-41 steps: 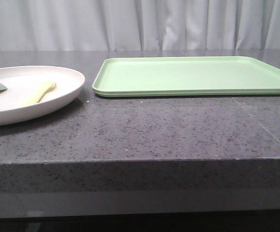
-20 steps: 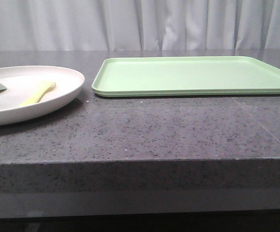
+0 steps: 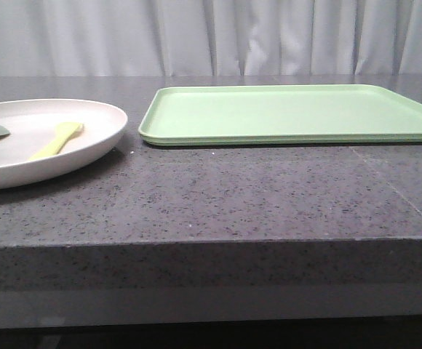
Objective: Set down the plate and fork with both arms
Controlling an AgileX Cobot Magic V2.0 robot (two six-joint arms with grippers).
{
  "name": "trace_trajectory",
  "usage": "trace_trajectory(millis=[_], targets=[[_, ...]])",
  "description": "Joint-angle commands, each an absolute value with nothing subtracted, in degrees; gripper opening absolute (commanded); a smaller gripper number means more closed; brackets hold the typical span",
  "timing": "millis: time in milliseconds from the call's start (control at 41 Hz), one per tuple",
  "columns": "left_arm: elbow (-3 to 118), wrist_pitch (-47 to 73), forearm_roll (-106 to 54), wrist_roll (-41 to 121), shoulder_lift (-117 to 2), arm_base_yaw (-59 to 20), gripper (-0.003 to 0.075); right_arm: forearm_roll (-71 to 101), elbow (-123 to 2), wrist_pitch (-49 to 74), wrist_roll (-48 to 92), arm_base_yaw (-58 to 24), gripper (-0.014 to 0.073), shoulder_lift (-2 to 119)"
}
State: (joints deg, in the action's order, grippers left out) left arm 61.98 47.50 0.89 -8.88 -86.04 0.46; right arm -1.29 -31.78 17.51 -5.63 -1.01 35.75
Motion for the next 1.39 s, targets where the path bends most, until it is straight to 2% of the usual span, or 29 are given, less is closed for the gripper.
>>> trace_trajectory(millis=[0,49,171,390,732,1098,1268,1366], targets=[[63.8,45.5,0.4,-8.8,-84.6,0.6,0.0555,-2.0,-33.9,12.7,-5.7,-1.0,0.0654,35.9],[63.8,45.5,0.4,-8.8,-84.6,0.6,0.0523,-2.0,-33.9,12.7,-5.7,-1.0,0.0654,35.9],[63.8,45.1,0.4,-8.8,-84.6,0.6,0.037,-2.0,-33.9,12.7,-5.7,-1.0,0.0654,35.9],[63.8,44.1,0.0,-8.8,-84.6,0.6,-0.002,-2.0,-33.9,12.7,-5.7,-1.0,0.0654,35.9],[63.9,44.7,-3.3,-5.4,-83.0,2.5,-0.0017,-2.0,-33.9,12.6,-5.7,-1.0,0.0654,35.9],[63.9,47.7,-35.0,14.3,-80.3,15.8,-0.0018,-2.0,-33.9,12.3,-5.7,-1.0,0.0654,35.9],[63.9,49.1,-46.6,20.2,-80.3,16.4,-0.0018,-2.0,-33.9,12.3,-5.7,-1.0,0.0654,35.9],[64.8,49.1,-48.7,21.2,-80.4,13.9,-0.0018,-2.0,-33.9,12.3,-5.7,-1.0,0.0654,35.9]])
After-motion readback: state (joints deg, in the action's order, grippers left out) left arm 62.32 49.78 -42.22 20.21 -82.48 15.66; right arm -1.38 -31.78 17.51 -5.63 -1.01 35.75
